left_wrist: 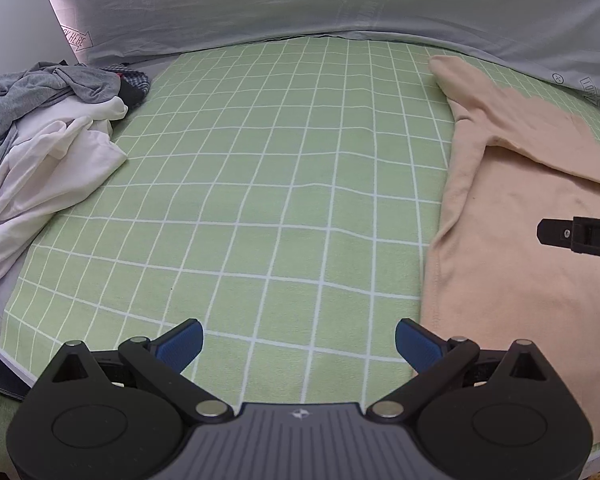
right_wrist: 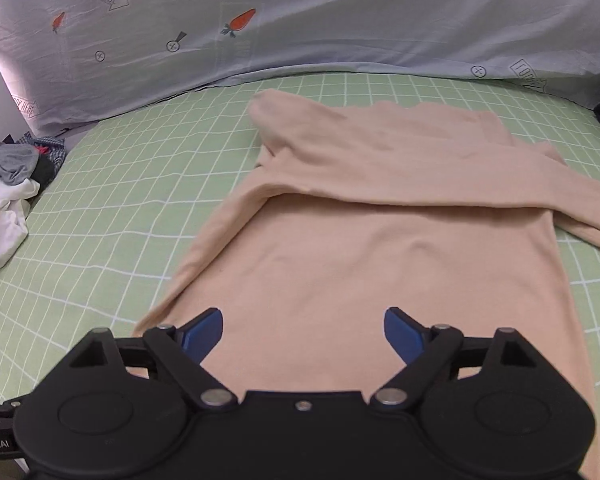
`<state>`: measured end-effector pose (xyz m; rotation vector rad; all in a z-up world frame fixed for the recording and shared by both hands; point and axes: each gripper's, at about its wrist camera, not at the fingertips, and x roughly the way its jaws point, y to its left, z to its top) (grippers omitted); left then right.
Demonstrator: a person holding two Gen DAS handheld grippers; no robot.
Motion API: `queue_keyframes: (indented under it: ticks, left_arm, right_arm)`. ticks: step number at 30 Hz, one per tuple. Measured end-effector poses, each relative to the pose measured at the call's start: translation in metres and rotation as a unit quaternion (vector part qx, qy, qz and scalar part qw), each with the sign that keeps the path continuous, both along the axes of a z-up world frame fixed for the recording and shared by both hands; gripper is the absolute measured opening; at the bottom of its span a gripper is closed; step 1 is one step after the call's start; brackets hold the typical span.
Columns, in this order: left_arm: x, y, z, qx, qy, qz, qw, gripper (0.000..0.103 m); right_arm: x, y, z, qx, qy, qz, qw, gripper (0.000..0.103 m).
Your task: Fold clothes
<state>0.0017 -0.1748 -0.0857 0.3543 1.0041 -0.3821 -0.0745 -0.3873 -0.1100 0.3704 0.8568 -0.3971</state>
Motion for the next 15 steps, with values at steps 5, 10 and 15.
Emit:
queue_keyframes:
  ticks: [5, 10, 15]
  left_arm:
    - [0.017, 0.043, 0.0, 0.013, -0.01, -0.02, 0.9997, 0.101]
    - [0.026, 0.071, -0.005, 0.024, -0.007, -0.038, 0.999, 0.101]
    - [0.034, 0.082, -0.007, 0.021, -0.006, -0.048, 0.9986, 0.101]
  right_arm:
    - [0.027, 0.05, -0.003, 0.025, -0.004, 0.003, 1.0, 0.055]
    - [0.043, 0.084, -0.008, 0.031, 0.003, 0.003, 0.999, 0.041]
    - [0.048, 0.099, -0.012, 0.014, 0.021, -0.002, 1.0, 0.031]
